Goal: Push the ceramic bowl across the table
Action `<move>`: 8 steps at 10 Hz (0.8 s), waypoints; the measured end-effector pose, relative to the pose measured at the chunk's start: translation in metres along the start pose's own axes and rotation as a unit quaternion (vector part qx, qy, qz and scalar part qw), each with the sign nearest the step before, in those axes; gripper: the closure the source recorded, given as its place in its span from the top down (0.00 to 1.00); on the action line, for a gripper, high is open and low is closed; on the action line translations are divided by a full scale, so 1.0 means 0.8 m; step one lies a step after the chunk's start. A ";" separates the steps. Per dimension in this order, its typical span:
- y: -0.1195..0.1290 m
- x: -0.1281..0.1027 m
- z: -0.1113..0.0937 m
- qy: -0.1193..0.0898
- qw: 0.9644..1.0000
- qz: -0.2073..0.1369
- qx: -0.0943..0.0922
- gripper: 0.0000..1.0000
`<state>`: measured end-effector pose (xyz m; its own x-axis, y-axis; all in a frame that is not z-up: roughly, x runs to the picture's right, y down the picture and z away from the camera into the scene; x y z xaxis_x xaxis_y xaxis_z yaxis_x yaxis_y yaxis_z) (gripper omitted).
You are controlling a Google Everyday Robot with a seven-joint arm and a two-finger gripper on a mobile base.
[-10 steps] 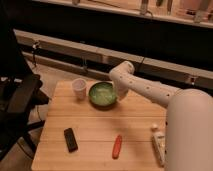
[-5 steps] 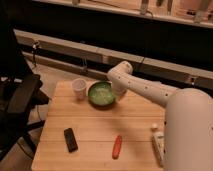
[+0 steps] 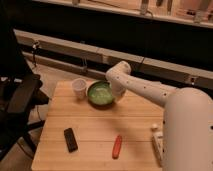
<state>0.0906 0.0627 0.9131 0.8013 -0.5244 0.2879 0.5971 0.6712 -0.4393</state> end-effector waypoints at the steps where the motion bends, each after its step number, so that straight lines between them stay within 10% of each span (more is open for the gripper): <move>1: 0.000 -0.002 0.000 0.000 1.000 -0.003 -0.001 0.00; 8: -0.003 -0.016 0.000 -0.002 1.000 -0.025 -0.004 0.00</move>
<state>0.0792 0.0678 0.9102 0.7706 -0.5546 0.3139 0.6361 0.6395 -0.4318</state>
